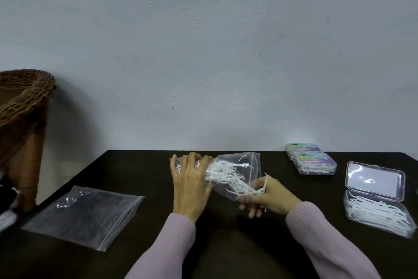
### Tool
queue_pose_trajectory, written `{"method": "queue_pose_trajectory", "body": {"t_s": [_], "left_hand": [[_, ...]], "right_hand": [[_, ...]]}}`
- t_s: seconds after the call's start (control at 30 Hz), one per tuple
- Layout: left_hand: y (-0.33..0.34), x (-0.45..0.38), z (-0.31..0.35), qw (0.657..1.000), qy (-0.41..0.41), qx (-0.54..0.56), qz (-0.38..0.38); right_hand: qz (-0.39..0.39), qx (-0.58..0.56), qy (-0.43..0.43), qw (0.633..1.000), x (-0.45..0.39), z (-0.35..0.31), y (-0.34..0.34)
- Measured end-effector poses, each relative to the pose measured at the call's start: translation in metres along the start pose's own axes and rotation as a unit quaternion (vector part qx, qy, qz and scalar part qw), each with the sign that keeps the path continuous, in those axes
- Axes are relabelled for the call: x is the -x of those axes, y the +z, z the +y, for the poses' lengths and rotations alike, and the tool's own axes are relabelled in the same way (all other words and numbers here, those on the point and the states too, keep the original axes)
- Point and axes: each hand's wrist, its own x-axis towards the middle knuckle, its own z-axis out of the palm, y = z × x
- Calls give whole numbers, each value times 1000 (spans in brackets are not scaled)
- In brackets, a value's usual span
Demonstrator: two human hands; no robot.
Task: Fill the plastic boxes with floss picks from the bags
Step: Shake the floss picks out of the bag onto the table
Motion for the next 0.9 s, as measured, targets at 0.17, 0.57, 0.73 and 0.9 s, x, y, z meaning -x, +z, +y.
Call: {"method": "queue_pose_trajectory", "body": {"t_s": [0.17, 0.57, 0.73, 0.9], "left_hand": [[4, 0, -8, 999, -30, -9, -10], [7, 1, -18, 993, -107, -15, -40], [7, 1, -19, 990, -138, -15, -12], [6, 1, -16, 990, -137, -10, -23]], "right_hand": [[26, 4, -30, 999, 1, 3, -7], [91, 123, -13, 988, 3, 16, -36], [96, 248, -4, 964, 0, 23, -34], [78, 254, -15, 964, -2, 21, -27]]}}
